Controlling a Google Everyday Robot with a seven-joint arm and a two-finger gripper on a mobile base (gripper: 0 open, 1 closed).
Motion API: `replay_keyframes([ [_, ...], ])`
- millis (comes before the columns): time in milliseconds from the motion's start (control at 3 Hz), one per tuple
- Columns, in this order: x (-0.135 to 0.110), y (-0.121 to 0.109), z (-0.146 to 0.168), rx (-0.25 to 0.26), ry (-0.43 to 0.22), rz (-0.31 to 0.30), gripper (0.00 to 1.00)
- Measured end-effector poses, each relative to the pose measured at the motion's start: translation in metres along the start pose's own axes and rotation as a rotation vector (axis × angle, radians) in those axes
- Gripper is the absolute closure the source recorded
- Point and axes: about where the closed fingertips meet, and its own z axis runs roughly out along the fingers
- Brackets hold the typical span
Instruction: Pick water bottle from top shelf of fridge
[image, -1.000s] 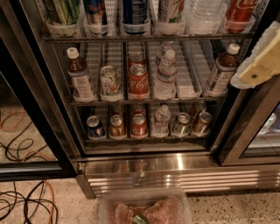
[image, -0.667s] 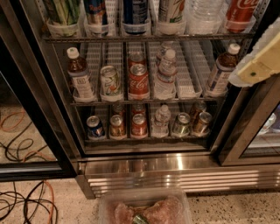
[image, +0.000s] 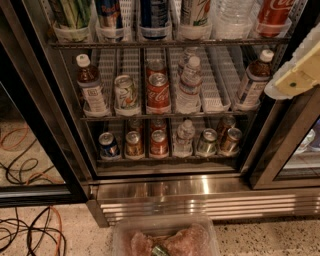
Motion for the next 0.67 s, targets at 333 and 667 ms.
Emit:
replay_keyframes([
  [333, 0.0000, 0.0000, 0.0000, 0.000, 0.000, 0.000, 0.00],
  [667, 0.0000, 0.0000, 0.0000, 0.000, 0.000, 0.000, 0.00],
])
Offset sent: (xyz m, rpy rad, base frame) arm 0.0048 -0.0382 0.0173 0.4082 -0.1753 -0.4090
